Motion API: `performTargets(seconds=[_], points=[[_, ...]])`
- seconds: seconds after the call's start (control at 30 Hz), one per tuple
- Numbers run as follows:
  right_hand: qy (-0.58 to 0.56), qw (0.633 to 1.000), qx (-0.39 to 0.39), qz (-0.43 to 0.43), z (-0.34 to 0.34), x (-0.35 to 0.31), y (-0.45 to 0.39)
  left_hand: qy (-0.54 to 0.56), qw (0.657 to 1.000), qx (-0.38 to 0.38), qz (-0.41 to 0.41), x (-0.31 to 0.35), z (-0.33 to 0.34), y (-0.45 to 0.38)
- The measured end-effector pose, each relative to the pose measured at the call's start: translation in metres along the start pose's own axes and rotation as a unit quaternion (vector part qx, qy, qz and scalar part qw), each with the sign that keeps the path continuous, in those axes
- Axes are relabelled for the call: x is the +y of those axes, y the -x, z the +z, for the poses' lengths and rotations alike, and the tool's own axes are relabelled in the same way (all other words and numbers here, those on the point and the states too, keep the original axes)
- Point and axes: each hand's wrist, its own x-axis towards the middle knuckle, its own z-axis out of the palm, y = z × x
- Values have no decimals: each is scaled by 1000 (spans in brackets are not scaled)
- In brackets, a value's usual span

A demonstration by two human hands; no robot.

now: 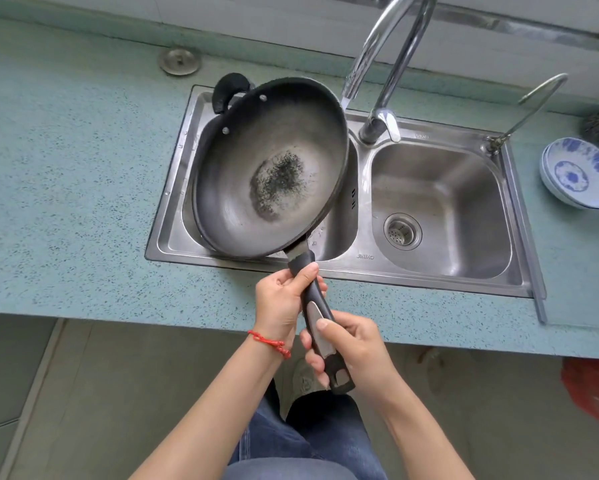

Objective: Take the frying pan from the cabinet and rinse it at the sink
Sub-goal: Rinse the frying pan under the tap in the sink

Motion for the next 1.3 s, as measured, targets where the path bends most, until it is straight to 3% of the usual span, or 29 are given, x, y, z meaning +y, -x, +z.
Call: performTargets(seconds=[0.3, 0.67, 1.3], points=[[-139, 990, -19, 3, -3, -4, 3, -37, 997, -63, -38, 0, 8, -4], [-54, 998, 42, -12, -10, -7, 4, -35, 995, -68, -68, -10, 21, -10], [-106, 994, 20, -3, 9, 5, 7, -50, 997, -36, -42, -6, 0, 0]])
